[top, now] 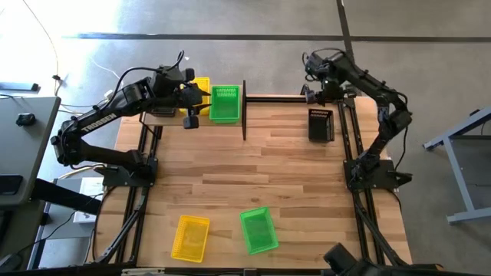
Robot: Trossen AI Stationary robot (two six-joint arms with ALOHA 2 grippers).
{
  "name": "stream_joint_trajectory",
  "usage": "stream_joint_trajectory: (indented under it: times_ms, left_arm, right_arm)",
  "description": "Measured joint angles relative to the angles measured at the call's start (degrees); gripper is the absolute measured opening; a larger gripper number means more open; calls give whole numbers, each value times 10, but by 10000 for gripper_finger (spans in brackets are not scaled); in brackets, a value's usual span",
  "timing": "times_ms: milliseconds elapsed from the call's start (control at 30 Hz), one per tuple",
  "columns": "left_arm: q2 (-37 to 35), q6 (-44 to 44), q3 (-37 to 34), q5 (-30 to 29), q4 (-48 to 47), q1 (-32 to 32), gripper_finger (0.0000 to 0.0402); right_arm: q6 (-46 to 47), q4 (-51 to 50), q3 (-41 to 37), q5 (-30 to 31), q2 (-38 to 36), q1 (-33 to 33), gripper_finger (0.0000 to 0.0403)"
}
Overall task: Stack baskets on shelf by color
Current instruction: Stack the black basket on top of the black baskets on the shelf
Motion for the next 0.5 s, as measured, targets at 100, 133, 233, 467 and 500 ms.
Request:
stream_joint_trajectory:
  times_ms: [100,133,233,467,500]
  left_arm:
    - [0,11,0,-9,0,0,140]
    - [0,13,0,-9,0,0,139]
    - [0,21,0,-9,1,0,138]
    - [0,26,0,-9,28,0,138]
    - [0,26,0,-9,29,0,138]
  right_arm:
    - [2,-1,-53,-3,0,0,145]
    - [3,0,-73,-3,-2,0,145]
    - [3,23,-126,-5,-8,0,145]
    - [3,115,-208,-31,-10,0,143]
    - [3,127,-217,-29,-10,0,142]
